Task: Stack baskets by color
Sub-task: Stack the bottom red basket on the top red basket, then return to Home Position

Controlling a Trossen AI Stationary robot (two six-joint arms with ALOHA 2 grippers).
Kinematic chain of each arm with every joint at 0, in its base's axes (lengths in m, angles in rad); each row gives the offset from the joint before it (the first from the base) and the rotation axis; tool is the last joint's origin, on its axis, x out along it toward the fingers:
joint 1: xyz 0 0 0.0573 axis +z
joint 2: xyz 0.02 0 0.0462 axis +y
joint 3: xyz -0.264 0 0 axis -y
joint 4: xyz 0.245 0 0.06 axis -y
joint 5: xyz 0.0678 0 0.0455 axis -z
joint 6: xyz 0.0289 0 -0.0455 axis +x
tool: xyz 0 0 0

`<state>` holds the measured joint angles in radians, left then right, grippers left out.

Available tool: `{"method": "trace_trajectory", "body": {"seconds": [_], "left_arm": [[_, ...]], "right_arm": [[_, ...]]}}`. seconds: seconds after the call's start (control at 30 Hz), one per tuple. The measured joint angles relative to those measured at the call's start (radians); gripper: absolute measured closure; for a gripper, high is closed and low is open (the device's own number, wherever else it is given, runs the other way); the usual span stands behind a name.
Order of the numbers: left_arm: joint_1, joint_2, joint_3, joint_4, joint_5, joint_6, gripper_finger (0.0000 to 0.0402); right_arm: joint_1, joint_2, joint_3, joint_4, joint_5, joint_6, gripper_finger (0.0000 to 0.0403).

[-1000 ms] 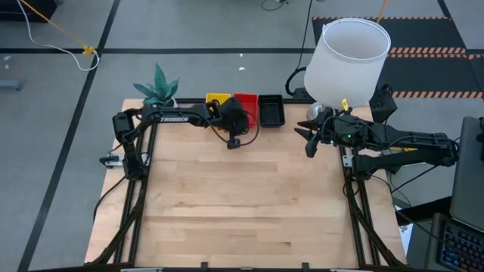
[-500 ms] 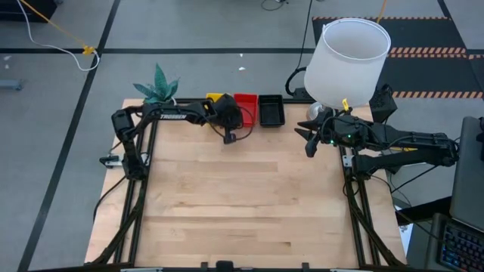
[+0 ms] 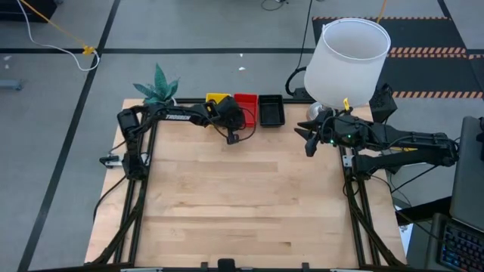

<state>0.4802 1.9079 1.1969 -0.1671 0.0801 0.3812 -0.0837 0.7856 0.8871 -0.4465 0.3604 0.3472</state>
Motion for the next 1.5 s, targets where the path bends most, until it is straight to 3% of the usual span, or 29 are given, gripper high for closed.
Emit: {"method": "trace_trajectory", "body": {"seconds": [0.4, 0.67, 0.97, 1.17, 1.3, 1.5], "left_arm": [[0.003, 0.004, 0.0, 0.065, -0.029, -0.027, 0.0386], [0.0, -0.028, -0.002, -0.029, -0.016, -0.05, 0.0392], [-0.07, -0.265, -0.001, -0.14, 0.001, -0.109, 0.0397], [-0.139, -0.459, 0.0, -0.212, 0.004, -0.306, 0.039], [-0.201, -0.591, 0.0, -0.299, 0.0, -0.467, 0.0393], [-0.312, -0.729, 0.0, -0.466, -0.043, -0.622, 0.0393]], "right_arm": [[0.0, 0.0, 0.0, 0.0, 0.0, 0.008, 0.0291], [0.0, 0.0, 0.0, 0.001, -0.067, 0.065, 0.0291], [0.001, 0.0, 0.0, 0.03, -0.081, 0.082, 0.0313], [0.0, 0.0, 0.0, 0.089, -0.142, -0.045, 0.0392], [0.0, -0.001, 0.0, 0.095, -0.233, -0.145, 0.0393], [0.001, -0.012, 0.0, 0.124, -0.287, -0.206, 0.04]]}}
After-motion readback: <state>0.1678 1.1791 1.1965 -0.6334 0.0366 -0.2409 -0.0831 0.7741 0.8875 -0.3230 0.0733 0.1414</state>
